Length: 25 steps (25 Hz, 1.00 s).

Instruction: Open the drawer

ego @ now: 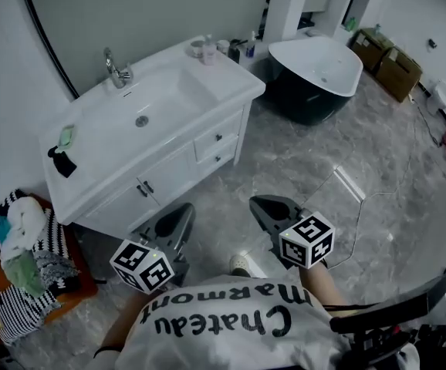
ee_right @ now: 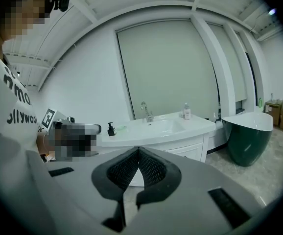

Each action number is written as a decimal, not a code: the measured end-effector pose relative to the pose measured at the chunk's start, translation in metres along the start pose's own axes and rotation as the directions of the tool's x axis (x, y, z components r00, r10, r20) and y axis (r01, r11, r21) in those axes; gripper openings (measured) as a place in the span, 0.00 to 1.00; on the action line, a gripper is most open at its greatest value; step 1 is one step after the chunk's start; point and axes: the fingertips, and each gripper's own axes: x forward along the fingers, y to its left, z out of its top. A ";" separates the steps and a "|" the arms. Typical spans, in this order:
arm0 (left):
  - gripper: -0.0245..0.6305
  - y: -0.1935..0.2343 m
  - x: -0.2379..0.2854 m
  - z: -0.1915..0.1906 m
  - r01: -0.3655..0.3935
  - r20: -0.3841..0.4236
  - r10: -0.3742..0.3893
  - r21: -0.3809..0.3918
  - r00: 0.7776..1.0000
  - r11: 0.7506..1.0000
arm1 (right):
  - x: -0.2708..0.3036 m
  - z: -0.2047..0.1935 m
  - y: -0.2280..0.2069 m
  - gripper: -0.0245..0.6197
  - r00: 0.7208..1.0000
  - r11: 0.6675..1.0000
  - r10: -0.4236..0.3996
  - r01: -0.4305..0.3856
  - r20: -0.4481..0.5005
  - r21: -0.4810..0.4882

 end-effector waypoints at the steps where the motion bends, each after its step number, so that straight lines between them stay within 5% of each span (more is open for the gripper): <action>1: 0.05 0.002 0.009 0.002 -0.009 0.004 0.009 -0.002 1.000 1.000 | 0.003 0.004 -0.009 0.05 1.000 1.000 0.009 -0.009 -0.003 -0.005; 13: 0.05 0.021 0.103 0.018 -0.088 0.060 0.089 -0.016 0.994 0.996 | 0.033 0.028 -0.105 0.05 0.995 0.994 0.095 -0.097 -0.037 -0.055; 25: 0.05 0.037 0.134 0.015 -0.173 0.056 0.174 -0.025 0.983 0.985 | 0.058 0.025 -0.136 0.05 0.982 0.983 0.177 -0.180 -0.060 -0.047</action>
